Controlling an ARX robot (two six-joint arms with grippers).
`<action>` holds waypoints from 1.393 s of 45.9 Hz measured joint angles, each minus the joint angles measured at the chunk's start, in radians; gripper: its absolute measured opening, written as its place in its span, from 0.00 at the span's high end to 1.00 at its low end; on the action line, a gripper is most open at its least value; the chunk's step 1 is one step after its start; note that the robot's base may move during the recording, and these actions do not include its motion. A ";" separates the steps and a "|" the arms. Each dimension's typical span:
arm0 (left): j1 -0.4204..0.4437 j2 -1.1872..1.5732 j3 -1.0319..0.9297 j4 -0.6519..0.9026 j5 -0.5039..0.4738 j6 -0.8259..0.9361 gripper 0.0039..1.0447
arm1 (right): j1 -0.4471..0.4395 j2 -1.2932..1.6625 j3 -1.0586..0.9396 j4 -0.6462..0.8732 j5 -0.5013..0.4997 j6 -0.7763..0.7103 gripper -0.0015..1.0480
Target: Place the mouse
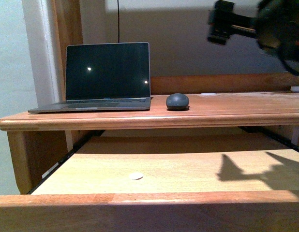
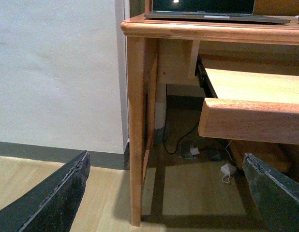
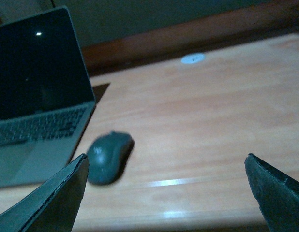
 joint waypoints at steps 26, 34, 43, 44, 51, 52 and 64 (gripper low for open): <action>0.000 0.000 0.000 0.000 0.000 0.000 0.07 | -0.342 -0.530 -0.801 0.062 -0.567 -0.185 0.07; 0.000 0.000 0.000 0.000 0.000 0.000 0.07 | -0.252 -0.450 -0.825 0.156 -0.478 -0.206 0.07; 0.000 0.000 0.000 0.000 0.000 0.000 0.07 | -0.137 -0.314 -0.797 0.263 -0.381 -0.208 0.07; 0.000 0.000 0.000 0.000 0.000 0.000 0.07 | -0.125 -0.296 -0.791 0.275 -0.370 -0.209 0.07; 0.000 0.000 0.000 0.000 0.000 0.000 0.07 | -0.048 -0.152 -0.722 0.373 -0.284 -0.206 0.07; 0.000 0.000 0.000 0.000 0.000 0.000 0.07 | -0.038 -0.130 -0.708 0.386 -0.269 -0.206 0.07; 0.000 0.000 0.000 0.000 0.000 0.000 0.07 | 0.050 0.119 -0.515 0.465 -0.142 -0.208 0.07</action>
